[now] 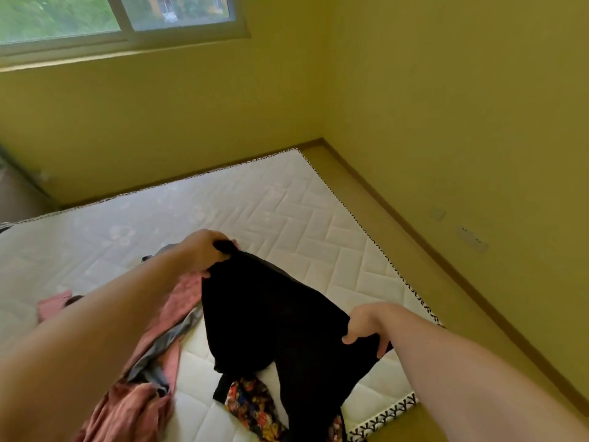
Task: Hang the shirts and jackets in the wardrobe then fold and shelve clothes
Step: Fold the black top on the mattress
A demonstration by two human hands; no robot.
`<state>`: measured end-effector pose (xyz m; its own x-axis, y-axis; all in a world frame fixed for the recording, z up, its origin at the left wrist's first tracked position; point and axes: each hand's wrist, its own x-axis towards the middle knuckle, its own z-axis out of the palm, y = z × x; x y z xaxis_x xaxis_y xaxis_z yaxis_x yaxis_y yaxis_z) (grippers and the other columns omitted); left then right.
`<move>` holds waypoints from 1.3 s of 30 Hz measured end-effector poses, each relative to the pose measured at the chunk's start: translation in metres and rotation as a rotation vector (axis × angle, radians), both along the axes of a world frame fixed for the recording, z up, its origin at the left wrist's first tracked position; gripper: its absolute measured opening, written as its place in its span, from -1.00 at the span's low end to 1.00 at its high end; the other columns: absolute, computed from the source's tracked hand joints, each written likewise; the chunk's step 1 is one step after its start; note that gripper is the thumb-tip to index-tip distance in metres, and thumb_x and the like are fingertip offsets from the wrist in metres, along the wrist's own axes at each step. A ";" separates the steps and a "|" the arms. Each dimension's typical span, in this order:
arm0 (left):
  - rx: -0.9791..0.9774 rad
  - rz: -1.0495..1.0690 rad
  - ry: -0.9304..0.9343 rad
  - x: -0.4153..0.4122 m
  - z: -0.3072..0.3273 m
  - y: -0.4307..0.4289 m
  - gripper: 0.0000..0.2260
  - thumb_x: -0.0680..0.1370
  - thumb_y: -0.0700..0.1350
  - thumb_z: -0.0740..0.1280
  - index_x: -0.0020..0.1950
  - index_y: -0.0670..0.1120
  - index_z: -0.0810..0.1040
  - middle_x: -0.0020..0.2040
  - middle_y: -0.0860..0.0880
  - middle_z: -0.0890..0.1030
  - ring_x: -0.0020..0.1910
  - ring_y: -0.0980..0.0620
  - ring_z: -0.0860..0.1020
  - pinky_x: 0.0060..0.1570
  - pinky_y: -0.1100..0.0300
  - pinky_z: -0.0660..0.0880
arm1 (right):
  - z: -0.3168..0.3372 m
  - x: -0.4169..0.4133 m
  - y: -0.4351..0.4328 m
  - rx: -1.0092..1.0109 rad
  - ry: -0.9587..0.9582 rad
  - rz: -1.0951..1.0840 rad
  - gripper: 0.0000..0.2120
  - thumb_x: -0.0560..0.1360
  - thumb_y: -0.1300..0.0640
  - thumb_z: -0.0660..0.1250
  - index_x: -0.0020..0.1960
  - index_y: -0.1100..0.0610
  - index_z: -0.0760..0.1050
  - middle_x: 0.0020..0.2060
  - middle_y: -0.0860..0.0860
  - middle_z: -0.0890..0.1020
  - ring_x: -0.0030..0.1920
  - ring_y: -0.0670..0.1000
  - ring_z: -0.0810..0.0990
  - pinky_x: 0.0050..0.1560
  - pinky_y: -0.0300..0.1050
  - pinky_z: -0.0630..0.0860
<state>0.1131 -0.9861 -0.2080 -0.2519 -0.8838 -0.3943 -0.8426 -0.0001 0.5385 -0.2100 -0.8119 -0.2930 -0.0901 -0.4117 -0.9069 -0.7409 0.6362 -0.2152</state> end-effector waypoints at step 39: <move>-1.238 0.582 -0.201 -0.002 0.265 -0.124 -0.78 0.43 -0.40 0.23 0.02 -0.24 0.52 0.16 -0.26 0.49 0.17 -0.23 0.45 0.03 0.08 0.44 | 0.337 -0.030 -0.303 -1.665 0.815 0.173 -0.70 0.46 0.46 0.24 0.13 0.20 0.42 0.09 0.23 0.48 0.18 0.29 0.43 -0.26 0.04 0.39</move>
<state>0.1108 -1.1103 0.0566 0.2375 -0.6388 0.7318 -0.9486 0.0098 0.3163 -0.2399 -1.1152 0.0439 -0.1060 -0.7707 0.6284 -0.9943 0.0859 -0.0625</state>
